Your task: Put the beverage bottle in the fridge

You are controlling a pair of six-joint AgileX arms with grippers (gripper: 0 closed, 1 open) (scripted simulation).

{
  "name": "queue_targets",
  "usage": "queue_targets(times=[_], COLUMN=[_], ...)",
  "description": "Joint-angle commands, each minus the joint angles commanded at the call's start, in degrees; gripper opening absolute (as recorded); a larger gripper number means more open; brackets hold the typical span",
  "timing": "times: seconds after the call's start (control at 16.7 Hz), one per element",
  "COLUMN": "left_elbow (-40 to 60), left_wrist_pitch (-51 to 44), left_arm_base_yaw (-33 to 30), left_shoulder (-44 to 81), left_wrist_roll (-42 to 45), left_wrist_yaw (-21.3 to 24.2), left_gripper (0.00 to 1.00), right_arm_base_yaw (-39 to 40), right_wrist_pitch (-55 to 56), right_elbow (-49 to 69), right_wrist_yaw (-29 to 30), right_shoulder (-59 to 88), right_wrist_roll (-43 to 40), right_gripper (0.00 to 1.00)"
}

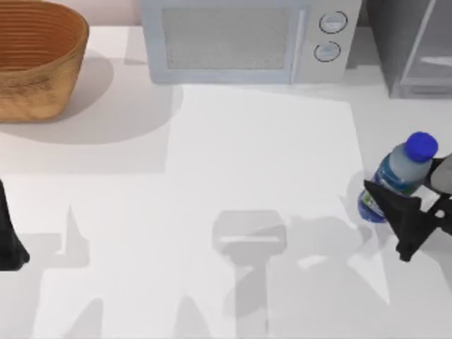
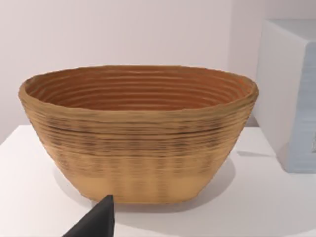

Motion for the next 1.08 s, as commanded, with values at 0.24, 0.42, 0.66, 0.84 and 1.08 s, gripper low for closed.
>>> queue_targets(times=[0.24,0.42,0.66,0.84,1.08], left_elbow=[0.00,0.00,0.00,0.00,0.00], left_wrist_pitch=[0.00,0.00,0.00,0.00,0.00], left_arm_base_yaw=[0.00,0.00,0.00,0.00,0.00], left_shoulder=[0.00,0.00,0.00,0.00,0.00], left_wrist_roll=[0.00,0.00,0.00,0.00,0.00], left_wrist_yaw=[0.00,0.00,0.00,0.00,0.00], left_gripper=[1.00,1.00,1.00,1.00,1.00], right_arm_base_yaw=[0.30,0.09,-1.07,-2.37,-4.10], right_wrist_pitch=[-1.04,-5.51,-16.30,-27.02,-42.14], right_elbow=[0.09,-0.65,-3.06,-5.73,-9.43], right_wrist_yaw=[0.67,3.06,9.09,15.12,23.58], right_shoulder=[-1.62,-8.93,-25.52,-40.92,-62.15], right_wrist_roll=[0.27,0.80,2.13,3.42,5.25], right_gripper=[0.01,0.01,0.01,0.01,0.01])
